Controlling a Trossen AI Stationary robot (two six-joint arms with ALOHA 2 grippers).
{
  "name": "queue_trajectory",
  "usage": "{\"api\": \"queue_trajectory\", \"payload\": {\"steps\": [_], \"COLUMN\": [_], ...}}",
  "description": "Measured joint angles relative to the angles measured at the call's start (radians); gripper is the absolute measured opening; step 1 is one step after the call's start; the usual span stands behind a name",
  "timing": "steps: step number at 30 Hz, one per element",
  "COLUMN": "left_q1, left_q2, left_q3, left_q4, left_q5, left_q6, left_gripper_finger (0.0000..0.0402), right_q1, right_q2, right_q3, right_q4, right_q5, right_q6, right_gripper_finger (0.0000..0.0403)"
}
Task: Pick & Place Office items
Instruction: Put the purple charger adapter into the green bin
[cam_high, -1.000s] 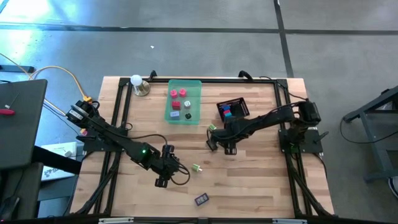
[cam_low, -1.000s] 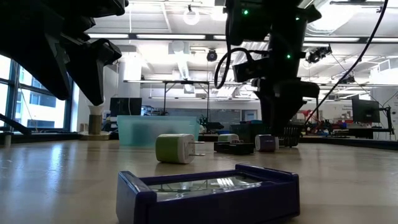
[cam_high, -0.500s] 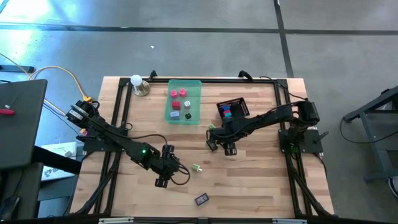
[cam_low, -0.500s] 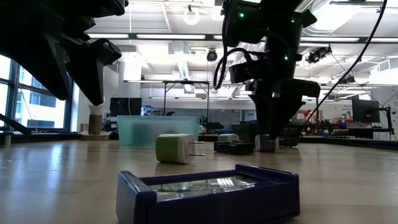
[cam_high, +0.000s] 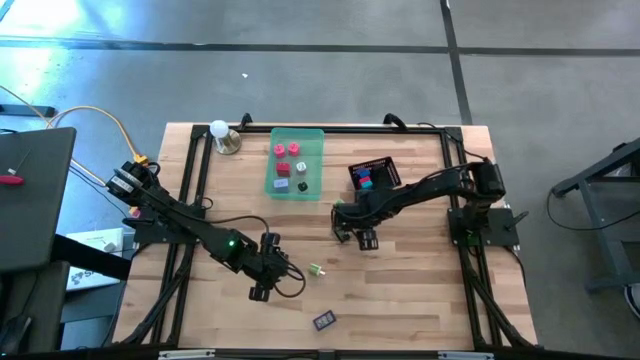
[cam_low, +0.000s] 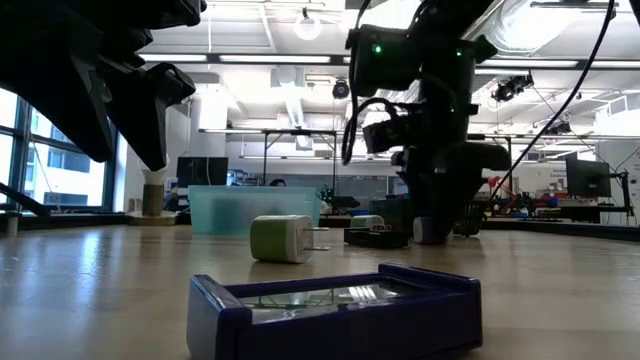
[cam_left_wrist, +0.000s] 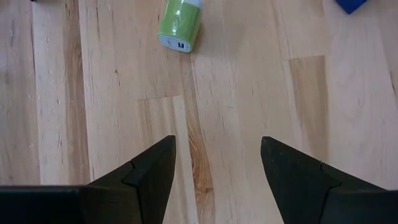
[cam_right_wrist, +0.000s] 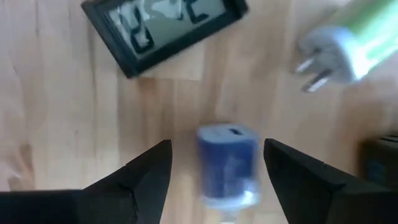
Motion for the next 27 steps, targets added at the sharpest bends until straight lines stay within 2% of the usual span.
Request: {"api": "queue_trajectory", "payload": {"steps": [17, 21, 27], "left_q1": [0.000, 0.000, 0.000], "left_q2": [0.000, 0.000, 0.000], "left_q3": [-0.002, -0.002, -0.002], "left_q4": [-0.001, -0.001, -0.001], "left_q5": [0.002, 0.002, 0.001], "left_q6": [0.000, 0.000, 0.000], "left_gripper_finger": [0.0226, 0.0226, 0.0226], "right_q1": [-0.011, -0.011, -0.010], "right_q2": [0.030, 0.030, 0.031], "right_q3": [0.003, 0.002, 0.002], "right_q4": [0.013, 0.002, -0.018], "right_q5": [-0.025, -0.029, -0.032], "right_q6": [-0.007, -0.006, 0.001], "right_gripper_finger": [0.0236, 0.0201, 0.0121]}}
